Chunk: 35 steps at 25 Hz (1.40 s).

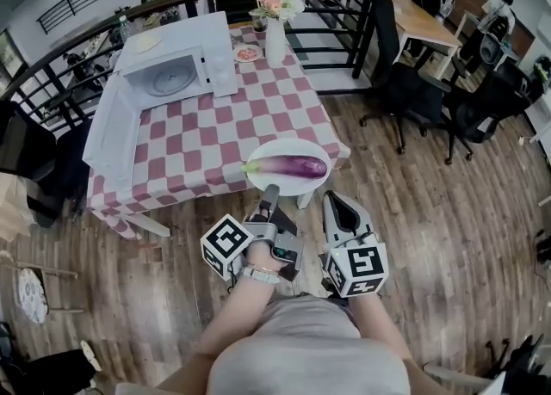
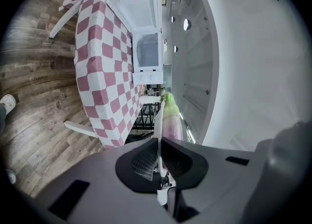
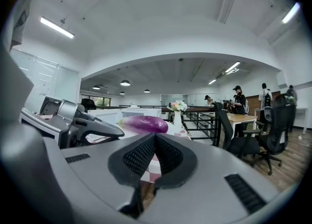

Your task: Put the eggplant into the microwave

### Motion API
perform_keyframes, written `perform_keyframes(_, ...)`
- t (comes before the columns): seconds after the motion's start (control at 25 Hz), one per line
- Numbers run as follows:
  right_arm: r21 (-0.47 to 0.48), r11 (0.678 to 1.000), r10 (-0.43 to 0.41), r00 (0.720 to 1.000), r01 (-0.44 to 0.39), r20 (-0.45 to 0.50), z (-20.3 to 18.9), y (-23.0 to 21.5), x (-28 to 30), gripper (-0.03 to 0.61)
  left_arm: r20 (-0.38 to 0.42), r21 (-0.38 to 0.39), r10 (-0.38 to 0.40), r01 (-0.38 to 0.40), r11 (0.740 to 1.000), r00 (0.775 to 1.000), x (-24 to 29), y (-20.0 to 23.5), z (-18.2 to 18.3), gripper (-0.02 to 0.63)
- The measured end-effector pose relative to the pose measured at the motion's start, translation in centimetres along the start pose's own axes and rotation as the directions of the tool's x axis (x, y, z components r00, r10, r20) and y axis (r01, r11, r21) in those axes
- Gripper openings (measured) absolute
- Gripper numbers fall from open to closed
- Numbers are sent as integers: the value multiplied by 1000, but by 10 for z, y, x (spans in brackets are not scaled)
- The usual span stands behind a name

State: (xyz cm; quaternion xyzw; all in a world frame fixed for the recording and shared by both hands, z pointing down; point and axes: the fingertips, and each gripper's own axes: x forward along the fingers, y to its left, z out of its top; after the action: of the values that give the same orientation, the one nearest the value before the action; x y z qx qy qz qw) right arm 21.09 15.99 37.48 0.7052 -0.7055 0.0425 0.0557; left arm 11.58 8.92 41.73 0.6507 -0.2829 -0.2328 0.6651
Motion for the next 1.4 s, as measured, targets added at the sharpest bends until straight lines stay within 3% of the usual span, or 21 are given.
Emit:
perform_keyframes(0.52, 3, 997, 71, 997, -71, 0, 5, 87, 80, 25, 50, 8, -3, 2, 1000, 999, -21, 8, 112, 21)
perform_keyframes(0.8, -8, 991, 134, 991, -134, 8, 11, 141, 115, 25, 133, 12, 9, -11, 1000, 991, -48, 12, 181, 21)
perform_keyframes(1.4, -16, 977, 213, 977, -213, -12, 14, 177, 148, 25, 226, -14, 20, -17, 1000, 974, -70, 17, 235, 21)
